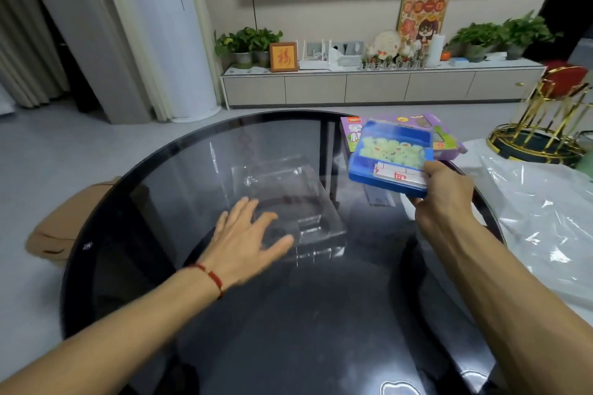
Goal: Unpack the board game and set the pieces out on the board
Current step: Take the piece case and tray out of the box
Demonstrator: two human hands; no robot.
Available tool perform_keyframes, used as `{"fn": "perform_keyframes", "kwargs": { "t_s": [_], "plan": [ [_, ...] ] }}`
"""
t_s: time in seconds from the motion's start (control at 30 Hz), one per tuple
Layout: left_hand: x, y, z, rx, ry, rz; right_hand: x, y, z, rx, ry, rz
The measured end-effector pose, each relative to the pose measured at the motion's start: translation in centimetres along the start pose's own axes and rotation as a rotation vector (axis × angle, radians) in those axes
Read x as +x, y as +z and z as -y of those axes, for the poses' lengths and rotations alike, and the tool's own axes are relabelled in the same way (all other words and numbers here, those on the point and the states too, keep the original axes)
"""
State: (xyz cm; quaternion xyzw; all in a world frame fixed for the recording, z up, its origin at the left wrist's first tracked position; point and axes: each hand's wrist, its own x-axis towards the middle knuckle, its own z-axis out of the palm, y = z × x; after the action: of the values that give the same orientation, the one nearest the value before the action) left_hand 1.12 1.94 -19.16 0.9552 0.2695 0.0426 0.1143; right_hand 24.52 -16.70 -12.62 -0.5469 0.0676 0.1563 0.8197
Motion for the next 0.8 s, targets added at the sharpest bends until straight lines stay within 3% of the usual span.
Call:
{"fn": "perform_keyframes", "kwargs": {
  "t_s": [0.17,0.37,0.7,0.8],
  "plan": [
    [11.0,-0.9,2.7,0.047,0.052,-0.022,0.6,-0.2,-0.4,-0.022,-0.012,0.013],
    [19.9,-0.5,1.9,0.09,-0.084,-0.031,1.7,-0.8,0.0,-0.032,-0.036,0.055],
    [28.7,0.5,1.0,0.067,-0.137,0.005,1.6,-0.9,-1.3,0.009,0.007,0.05],
    [27.4,-1.3,0.8,0.053,-0.125,-0.108,1.3,-0.5,-1.7,-0.018,0.02,0.069]
  ]
}}
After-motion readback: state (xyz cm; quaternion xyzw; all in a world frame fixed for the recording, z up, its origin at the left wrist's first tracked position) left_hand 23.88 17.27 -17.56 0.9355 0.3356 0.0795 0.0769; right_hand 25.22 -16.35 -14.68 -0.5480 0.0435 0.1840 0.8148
